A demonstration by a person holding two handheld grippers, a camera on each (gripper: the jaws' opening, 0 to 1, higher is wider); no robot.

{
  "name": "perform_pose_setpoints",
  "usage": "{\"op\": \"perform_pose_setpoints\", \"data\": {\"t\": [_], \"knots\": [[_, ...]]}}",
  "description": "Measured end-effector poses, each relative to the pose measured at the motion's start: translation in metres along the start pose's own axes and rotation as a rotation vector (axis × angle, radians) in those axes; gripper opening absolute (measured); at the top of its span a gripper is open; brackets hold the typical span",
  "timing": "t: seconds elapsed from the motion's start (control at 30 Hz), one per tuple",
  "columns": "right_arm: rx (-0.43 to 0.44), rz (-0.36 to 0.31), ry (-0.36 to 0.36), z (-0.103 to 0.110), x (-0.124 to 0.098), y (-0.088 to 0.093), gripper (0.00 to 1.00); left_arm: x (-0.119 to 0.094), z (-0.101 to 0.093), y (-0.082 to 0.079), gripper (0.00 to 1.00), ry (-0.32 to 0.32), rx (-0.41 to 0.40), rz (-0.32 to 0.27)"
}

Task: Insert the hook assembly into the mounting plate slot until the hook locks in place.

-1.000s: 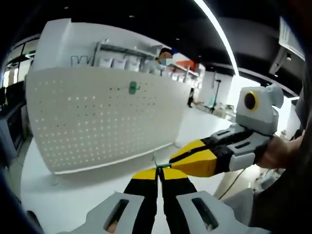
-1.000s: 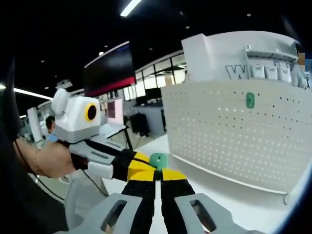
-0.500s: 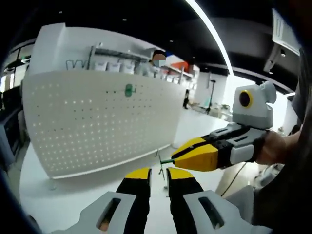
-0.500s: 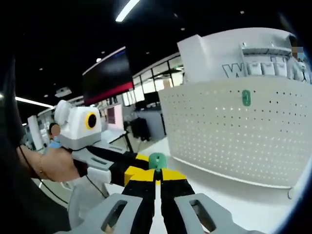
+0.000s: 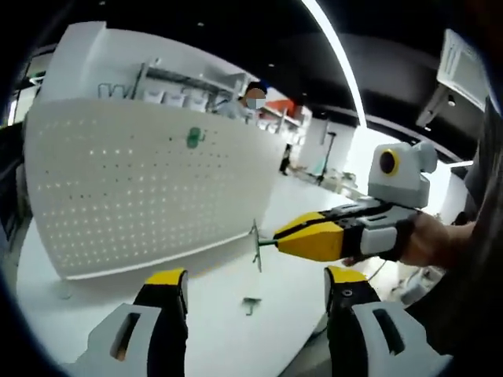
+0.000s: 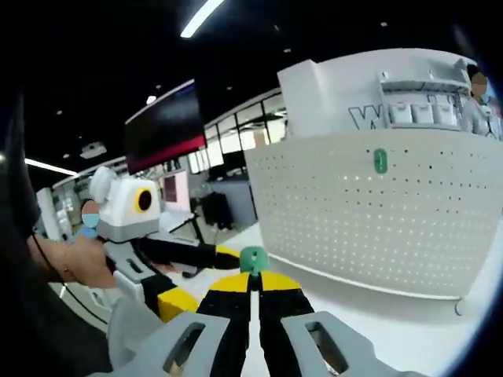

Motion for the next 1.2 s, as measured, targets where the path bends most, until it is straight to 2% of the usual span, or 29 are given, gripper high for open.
{"op": "perform_pose_setpoints", "data": {"t": [0.07,0.23,0.4,0.47,0.53,0.8,0.97,1.03,1.2], "knots": [[0.003,0.005,0.009,-0.001,-0.003,0.002,0.00,0.001,-0.016,0.007,0.79,0.096,-0.022,0.039],[-0.020,0.025,0.029,-0.001,-0.010,0.007,0.00,-0.001,-0.026,0.008,0.94,0.131,-0.028,0.048],[-0.022,0.029,0.045,0.003,-0.015,0.007,0.00,-0.004,-0.040,0.000,1.00,0.179,-0.061,0.028],[-0.033,0.032,0.051,0.005,-0.017,0.007,0.00,-0.003,-0.044,-0.003,1.00,0.196,-0.091,0.014],[-0.040,0.034,0.057,0.006,-0.018,0.007,0.00,-0.001,-0.046,-0.002,1.00,0.208,-0.111,0.029],[-0.027,0.033,0.098,0.003,-0.026,0.006,0.00,-0.004,-0.055,-0.012,1.00,0.209,-0.089,0.011],[-0.023,0.025,0.102,0.004,-0.025,0.003,0.00,-0.006,-0.062,-0.017,1.00,0.238,-0.083,0.007],[-0.027,0.025,0.096,0.006,-0.024,0.002,0.00,-0.009,-0.068,-0.020,1.00,0.280,-0.080,-0.008],[-0.034,0.031,0.091,0.007,-0.019,0.001,0.00,-0.011,-0.068,-0.018,1.00,0.289,-0.096,0.003]]}}
Point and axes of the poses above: the point that each gripper's makers call its tool centre point, and the gripper's own axes: x roughly forward along the fingers, z roughly to its left, y roughly out of its underside, the point moved 1 cm from there along -x, roughly backward along the fingers, and after that the axes turned 1 degree about x, right-handed, at the moved point
